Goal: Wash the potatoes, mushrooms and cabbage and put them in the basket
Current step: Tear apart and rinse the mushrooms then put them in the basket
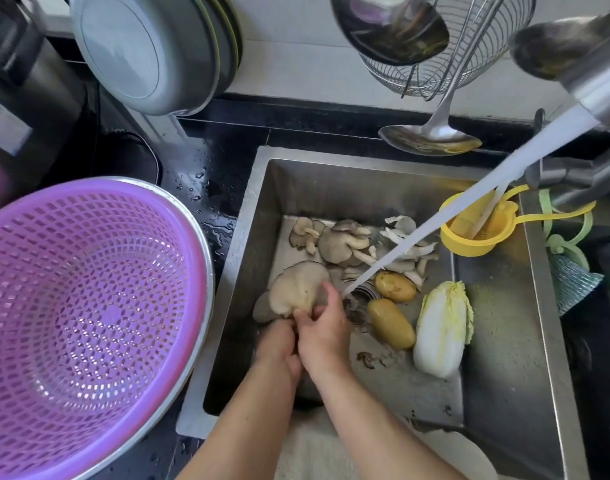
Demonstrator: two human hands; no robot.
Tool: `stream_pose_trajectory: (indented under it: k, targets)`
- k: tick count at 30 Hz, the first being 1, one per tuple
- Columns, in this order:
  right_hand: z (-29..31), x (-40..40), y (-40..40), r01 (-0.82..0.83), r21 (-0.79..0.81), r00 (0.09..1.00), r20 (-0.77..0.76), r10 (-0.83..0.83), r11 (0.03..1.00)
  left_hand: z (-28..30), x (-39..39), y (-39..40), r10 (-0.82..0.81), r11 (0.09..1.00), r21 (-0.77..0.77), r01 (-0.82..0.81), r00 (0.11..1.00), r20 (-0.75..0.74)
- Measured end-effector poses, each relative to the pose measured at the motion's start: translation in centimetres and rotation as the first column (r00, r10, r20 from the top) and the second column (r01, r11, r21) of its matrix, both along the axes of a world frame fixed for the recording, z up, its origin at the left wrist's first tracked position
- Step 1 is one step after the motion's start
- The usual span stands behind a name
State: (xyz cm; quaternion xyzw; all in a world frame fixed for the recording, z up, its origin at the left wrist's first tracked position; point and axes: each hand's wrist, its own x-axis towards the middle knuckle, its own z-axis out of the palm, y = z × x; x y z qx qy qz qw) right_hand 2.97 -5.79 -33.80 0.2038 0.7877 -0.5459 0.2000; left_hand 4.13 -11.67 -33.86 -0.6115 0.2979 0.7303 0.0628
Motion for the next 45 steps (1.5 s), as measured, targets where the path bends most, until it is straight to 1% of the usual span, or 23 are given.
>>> stream_pose_trajectory:
  k: [2, 5, 8, 9, 12, 14, 16, 18, 20, 22, 24, 26, 28, 30, 32, 33, 34, 38, 39, 40, 42, 44, 45]
  targets:
    - [0.3, 0.0, -0.2, -0.113, 0.084, 0.993, -0.023, 0.115, 0.99, -0.1, 0.0, -0.2, -0.039, 0.999, 0.017, 0.039, 0.999, 0.024]
    - [1.0, -0.3, 0.5, -0.104, 0.101, 0.992, -0.061, 0.111, 0.989, -2.8, 0.2, -0.8, -0.124, 0.984, -0.117, 0.137, 0.985, 0.119]
    - [1.5, -2.9, 2.0, 0.016, -0.062, 0.998, 0.068, -0.012, 0.998, -11.2, 0.5, -2.5, -0.194, 0.925, -0.266, 0.272, 0.939, 0.286]
    - [1.7, -3.7, 2.7, 0.052, -0.128, 0.989, 0.145, -0.033, 0.99, -11.3, 0.1, -2.6, -0.226, 0.902, -0.284, 0.326, 0.915, 0.335]
    - [1.3, -5.2, 4.4, 0.128, -0.237, 0.949, 0.31, -0.05, 0.963, -4.4, -1.2, -2.0, -0.337, 0.792, -0.342, 0.506, 0.829, 0.447]
    - [1.4, -5.4, 5.2, 0.25, -0.343, 0.893, 0.443, -0.079, 0.906, -2.3, -1.5, -1.5, -0.362, 0.706, -0.416, 0.574, 0.796, 0.484]
    - [1.7, -5.5, 5.5, 0.408, -0.406, 0.818, 0.561, -0.13, 0.817, -0.2, -1.2, -0.6, -0.363, 0.691, -0.512, 0.511, 0.857, 0.366]
    - [1.9, -5.4, 5.8, 0.554, -0.458, 0.743, 0.649, -0.165, 0.695, 1.8, -0.9, 0.7, -0.407, 0.742, -0.524, 0.418, 0.902, 0.142]
    - [1.9, -5.3, 6.0, 0.631, -0.484, 0.698, 0.696, -0.171, 0.606, 2.9, -0.7, 1.7, -0.502, 0.786, -0.424, 0.451, 0.865, -0.011]
    - [1.7, -5.2, 6.3, 0.622, -0.496, 0.7, 0.699, -0.146, 0.606, 3.0, -0.7, 2.5, -0.595, 0.744, -0.41, 0.528, 0.802, -0.047]
    - [1.5, -5.2, 6.6, 0.59, -0.478, 0.712, 0.688, -0.141, 0.651, 2.7, -0.6, 2.9, -0.712, 0.581, -0.557, 0.594, 0.703, 0.007]
    - [1.5, -5.2, 6.6, 0.572, -0.456, 0.717, 0.682, -0.145, 0.682, 2.3, -0.2, 2.7, -0.814, 0.272, -0.749, 0.605, 0.56, 0.157]
    - [1.6, -5.1, 6.5, 0.58, -0.433, 0.716, 0.676, -0.177, 0.69, 2.0, 0.1, 2.1, -0.858, -0.026, -0.844, 0.536, 0.421, 0.294]
    - [1.4, -5.0, 6.4, 0.55, -0.396, 0.746, 0.629, -0.218, 0.736, 1.9, 0.0, 1.4, -0.859, -0.235, -0.826, 0.513, 0.288, 0.423]
    - [1.1, -4.6, 6.0, 0.482, -0.362, 0.803, 0.546, -0.237, 0.798, 2.0, -0.3, 1.1, -0.811, -0.428, -0.72, 0.546, 0.121, 0.573]
    - [1.0, -4.4, 5.8, 0.453, -0.342, 0.825, 0.512, -0.241, 0.823, 2.3, -0.5, 1.1, -0.777, -0.501, -0.666, 0.552, 0.051, 0.627]
    - [1.0, -4.2, 5.5, 0.443, -0.32, 0.835, 0.487, -0.256, 0.837, 2.2, -0.6, 0.9, -0.77, -0.525, -0.646, 0.554, 0.012, 0.637]
    - [1.6, -4.7, 5.4, 0.4, -0.348, 0.857, 0.471, -0.211, 0.848, 2.2, -0.7, 0.1, -0.852, -0.417, -0.71, 0.567, 0.03, 0.523]
    - [1.8, -5.0, 5.7, 0.381, -0.368, 0.857, 0.484, -0.175, 0.849, 2.1, -0.8, -0.3, -0.891, -0.344, -0.723, 0.599, 0.034, 0.453]
    - [2.0, -5.3, 6.0, 0.371, -0.399, 0.852, 0.505, -0.137, 0.839, 2.0, -1.0, -0.6, -0.939, -0.219, -0.732, 0.645, 0.065, 0.339]
    - [2.3, -5.6, 6.5, 0.357, -0.457, 0.84, 0.539, -0.066, 0.814, 2.2, -1.0, -0.9, -0.978, 0.117, -0.665, 0.738, 0.201, 0.051]
    - [2.3, -5.7, 6.6, 0.359, -0.483, 0.835, 0.549, -0.043, 0.798, 2.5, -0.8, -0.8, -0.894, 0.448, -0.474, 0.758, 0.396, -0.21]
    - [2.2, -5.7, 6.5, 0.364, -0.499, 0.836, 0.547, -0.041, 0.787, 2.6, -0.8, -0.5, -0.814, 0.579, -0.364, 0.729, 0.496, -0.302]
